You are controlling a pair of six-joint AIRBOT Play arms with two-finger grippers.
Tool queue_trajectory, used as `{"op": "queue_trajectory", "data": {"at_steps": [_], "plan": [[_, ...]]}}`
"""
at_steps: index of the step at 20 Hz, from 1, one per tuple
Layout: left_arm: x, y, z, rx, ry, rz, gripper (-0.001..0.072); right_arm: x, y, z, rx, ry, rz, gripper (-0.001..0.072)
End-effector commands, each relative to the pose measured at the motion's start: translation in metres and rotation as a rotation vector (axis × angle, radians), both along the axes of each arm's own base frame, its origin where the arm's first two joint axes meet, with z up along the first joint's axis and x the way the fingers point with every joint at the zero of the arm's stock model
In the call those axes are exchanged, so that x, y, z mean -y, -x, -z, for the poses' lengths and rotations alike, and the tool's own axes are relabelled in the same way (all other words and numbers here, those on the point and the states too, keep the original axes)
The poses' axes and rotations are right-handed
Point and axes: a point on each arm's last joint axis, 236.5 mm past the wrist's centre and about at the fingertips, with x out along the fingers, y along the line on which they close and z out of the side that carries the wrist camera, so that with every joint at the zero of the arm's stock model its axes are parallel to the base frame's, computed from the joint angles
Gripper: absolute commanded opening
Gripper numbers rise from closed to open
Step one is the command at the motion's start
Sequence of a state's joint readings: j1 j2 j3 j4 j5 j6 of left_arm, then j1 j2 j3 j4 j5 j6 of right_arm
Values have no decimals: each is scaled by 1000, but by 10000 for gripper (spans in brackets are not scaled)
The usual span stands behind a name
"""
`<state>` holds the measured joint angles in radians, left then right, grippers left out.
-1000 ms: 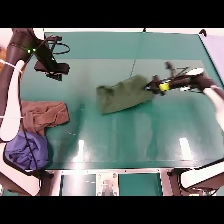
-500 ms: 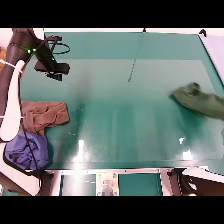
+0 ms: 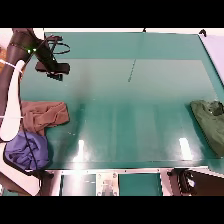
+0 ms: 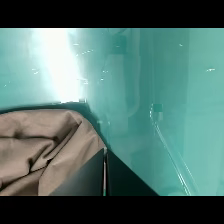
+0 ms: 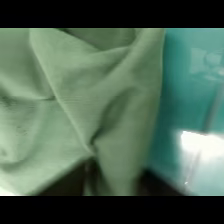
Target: Fold the shirts.
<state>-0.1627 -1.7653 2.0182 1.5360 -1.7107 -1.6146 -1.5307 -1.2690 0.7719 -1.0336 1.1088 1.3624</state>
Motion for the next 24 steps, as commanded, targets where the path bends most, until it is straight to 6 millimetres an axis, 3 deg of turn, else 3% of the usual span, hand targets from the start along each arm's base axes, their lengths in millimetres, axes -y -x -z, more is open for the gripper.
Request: {"op": "queue_trajectory", "data": {"at_steps": [1,4,5,6,8,9,10,12,14,16,18,20,22,24], "plan": [[0,0,0,1,0,26,22,-3,11,-21,-22,-45,-33,391],[1,0,0,3,-2,41,21,8,42,-84,-168,-118,39,390],[1,-1,0,7,-2,48,22,14,44,-109,-180,-109,95,382],[1,-2,0,11,-2,52,22,24,31,-133,-145,-42,109,331],[1,-1,-2,14,-1,50,21,39,-24,-176,-32,151,19,163],[1,0,-6,21,2,39,21,36,-63,-196,30,243,-68,61],[3,3,-12,23,16,28,21,25,-103,-210,83,321,-168,22],[5,16,-28,42,37,5,21,-15,-170,-224,151,419,-383,21],[6,35,-45,83,53,-22,21,-87,-221,-223,196,449,-661,20],[8,67,-51,99,63,-35,21,-159,-238,-201,190,431,-889,19],[13,104,-41,96,73,-49,21,-218,-222,-160,126,385,-1058,19],[19,145,-19,57,77,-58,21,-267,-197,-123,112,345,-1178,19],[25,175,0,35,83,-65,21,-295,-182,-107,116,335,-1244,20],[27,188,8,22,97,-89,22,-311,-180,-107,130,338,-1293,20]]}}
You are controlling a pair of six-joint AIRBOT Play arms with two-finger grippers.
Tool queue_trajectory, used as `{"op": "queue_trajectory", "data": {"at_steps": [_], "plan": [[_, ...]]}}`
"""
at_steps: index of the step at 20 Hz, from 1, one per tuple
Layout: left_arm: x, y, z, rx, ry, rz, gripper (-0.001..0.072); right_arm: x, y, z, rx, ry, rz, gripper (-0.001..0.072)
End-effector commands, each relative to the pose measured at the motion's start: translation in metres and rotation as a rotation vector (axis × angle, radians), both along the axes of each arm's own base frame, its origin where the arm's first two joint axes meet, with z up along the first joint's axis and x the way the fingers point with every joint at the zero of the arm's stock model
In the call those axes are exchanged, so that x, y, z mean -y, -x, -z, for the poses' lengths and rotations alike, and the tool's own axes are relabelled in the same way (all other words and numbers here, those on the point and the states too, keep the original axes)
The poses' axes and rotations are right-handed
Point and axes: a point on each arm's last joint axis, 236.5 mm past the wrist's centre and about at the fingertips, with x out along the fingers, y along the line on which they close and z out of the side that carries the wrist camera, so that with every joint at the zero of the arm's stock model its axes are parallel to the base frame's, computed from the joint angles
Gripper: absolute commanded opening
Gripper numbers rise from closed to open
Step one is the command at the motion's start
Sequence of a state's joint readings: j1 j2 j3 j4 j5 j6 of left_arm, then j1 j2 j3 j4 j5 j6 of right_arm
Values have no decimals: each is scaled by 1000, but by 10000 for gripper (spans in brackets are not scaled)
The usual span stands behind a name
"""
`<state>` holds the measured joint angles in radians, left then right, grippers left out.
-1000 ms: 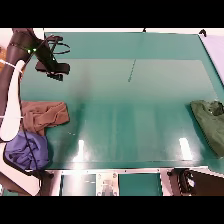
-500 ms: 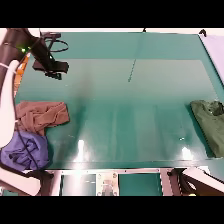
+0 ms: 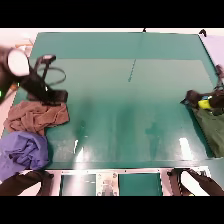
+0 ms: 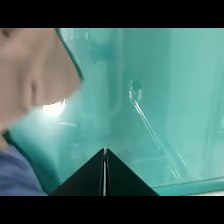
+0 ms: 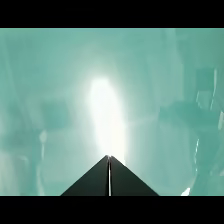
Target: Fold the shirts.
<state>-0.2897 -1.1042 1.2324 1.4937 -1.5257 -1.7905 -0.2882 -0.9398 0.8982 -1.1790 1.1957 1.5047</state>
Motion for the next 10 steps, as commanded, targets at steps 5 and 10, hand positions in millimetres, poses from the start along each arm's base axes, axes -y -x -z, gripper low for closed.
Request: {"op": "queue_trajectory", "data": {"at_steps": [5,10], "plan": [[5,24,17,10,29,-40,22,-47,21,18,-31,3,-150,21],[7,19,15,33,38,-42,22,-47,21,18,-31,3,-150,21]]}}
